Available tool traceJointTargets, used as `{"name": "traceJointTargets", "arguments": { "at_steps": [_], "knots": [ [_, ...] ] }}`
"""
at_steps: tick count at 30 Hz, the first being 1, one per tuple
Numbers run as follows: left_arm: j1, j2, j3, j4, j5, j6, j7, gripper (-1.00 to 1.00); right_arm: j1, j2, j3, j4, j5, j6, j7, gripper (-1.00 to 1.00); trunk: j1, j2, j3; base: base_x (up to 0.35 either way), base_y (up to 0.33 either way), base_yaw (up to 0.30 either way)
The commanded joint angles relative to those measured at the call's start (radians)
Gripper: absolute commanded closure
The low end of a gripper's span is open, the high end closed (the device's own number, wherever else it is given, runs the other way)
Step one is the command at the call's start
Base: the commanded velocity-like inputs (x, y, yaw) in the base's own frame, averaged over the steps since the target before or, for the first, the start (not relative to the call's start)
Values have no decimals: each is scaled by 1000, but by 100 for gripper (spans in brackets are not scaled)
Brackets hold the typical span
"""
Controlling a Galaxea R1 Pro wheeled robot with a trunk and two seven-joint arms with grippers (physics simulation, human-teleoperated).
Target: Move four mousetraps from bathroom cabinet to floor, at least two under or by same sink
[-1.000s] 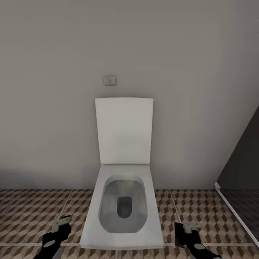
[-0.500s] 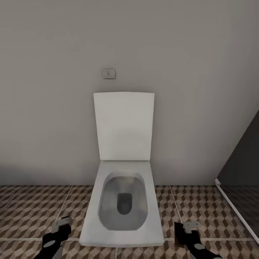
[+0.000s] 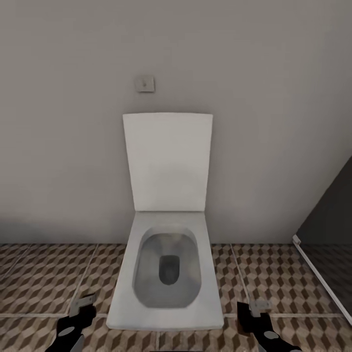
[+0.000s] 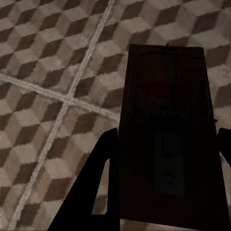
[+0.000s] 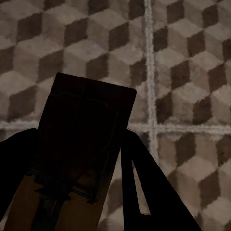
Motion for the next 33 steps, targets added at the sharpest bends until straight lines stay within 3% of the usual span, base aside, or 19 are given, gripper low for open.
{"name": "traceJointTargets", "arguments": {
  "at_steps": [1,11,24,28,33],
  "knots": [
    [0,5,-8,-2,4,4,10,100,-1,0,-7,2,10,-3,-5,100,0,-1,-5,0,0,0],
    [-5,13,-5,-13,4,6,0,100,-7,0,-12,-77,6,-1,0,100,5,-3,-44,0,0,0],
    [-79,15,-4,-16,4,14,-7,100,-45,0,-12,-84,6,0,6,100,11,-6,-94,0,0,0],
    [-94,15,-4,-16,5,78,-14,100,-47,1,-10,-83,7,-1,7,100,12,-7,-109,0,0,0],
    [-100,22,-4,-16,8,115,-13,100,-48,1,-9,-82,7,-2,8,100,12,-7,-109,0,0,0]
  ]
}}
